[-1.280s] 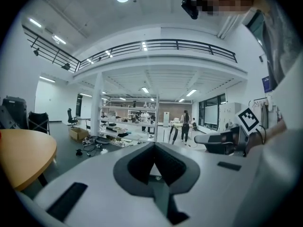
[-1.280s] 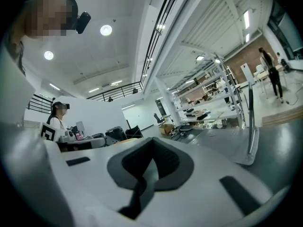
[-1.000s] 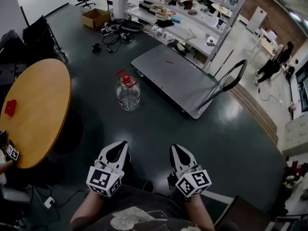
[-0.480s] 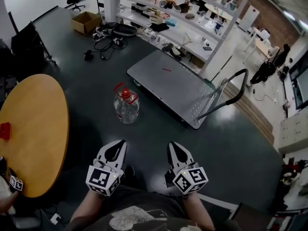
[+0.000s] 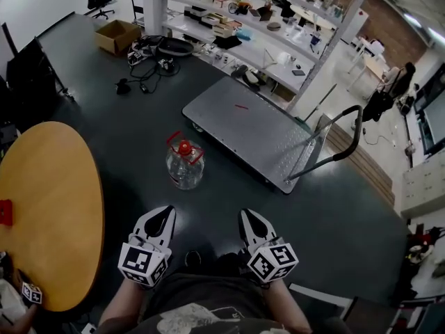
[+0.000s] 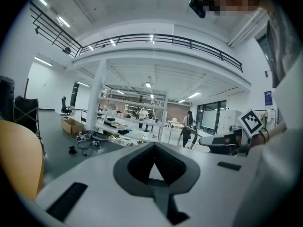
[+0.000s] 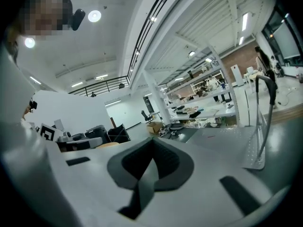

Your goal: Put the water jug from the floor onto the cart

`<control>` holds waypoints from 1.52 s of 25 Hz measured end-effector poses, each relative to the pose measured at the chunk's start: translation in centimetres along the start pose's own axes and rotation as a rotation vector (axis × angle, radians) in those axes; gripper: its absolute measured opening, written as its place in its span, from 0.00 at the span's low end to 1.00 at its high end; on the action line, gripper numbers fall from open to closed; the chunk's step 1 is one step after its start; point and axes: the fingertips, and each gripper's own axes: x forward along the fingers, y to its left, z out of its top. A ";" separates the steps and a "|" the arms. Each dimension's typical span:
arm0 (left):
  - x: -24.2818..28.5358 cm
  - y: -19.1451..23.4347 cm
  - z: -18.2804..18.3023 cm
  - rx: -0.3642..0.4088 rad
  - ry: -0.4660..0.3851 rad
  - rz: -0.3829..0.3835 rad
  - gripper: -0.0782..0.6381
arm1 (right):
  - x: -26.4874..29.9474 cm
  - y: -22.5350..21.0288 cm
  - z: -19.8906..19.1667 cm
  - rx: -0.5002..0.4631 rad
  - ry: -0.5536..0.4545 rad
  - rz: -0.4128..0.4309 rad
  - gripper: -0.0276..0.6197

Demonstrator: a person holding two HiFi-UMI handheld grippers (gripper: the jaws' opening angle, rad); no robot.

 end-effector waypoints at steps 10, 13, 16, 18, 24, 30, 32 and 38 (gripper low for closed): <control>4.3 2.7 0.4 -0.009 -0.010 0.066 0.11 | 6.6 -4.0 1.1 -0.011 0.044 0.045 0.03; 6.0 4.5 0.2 -0.054 -0.006 0.132 0.11 | 9.5 -5.2 1.6 0.019 0.050 0.069 0.03; 9.2 5.6 1.0 -0.078 -0.010 0.161 0.11 | 12.9 -6.7 2.7 0.017 0.076 0.109 0.03; 11.2 6.3 1.4 -0.068 -0.006 0.179 0.11 | 14.9 -7.8 3.2 0.008 0.091 0.132 0.03; 15.8 8.1 2.5 -0.068 -0.011 0.253 0.11 | 19.5 -11.4 4.2 -0.020 0.143 0.176 0.03; 18.6 9.7 1.8 -0.072 0.027 0.337 0.11 | 23.2 -13.9 2.5 -0.036 0.235 0.239 0.03; 18.9 10.5 1.6 -0.076 0.032 0.369 0.11 | 24.6 -14.0 1.6 -0.069 0.261 0.259 0.03; 20.0 12.9 0.0 -0.077 0.065 0.384 0.11 | 28.3 -14.1 -0.8 -0.081 0.312 0.258 0.03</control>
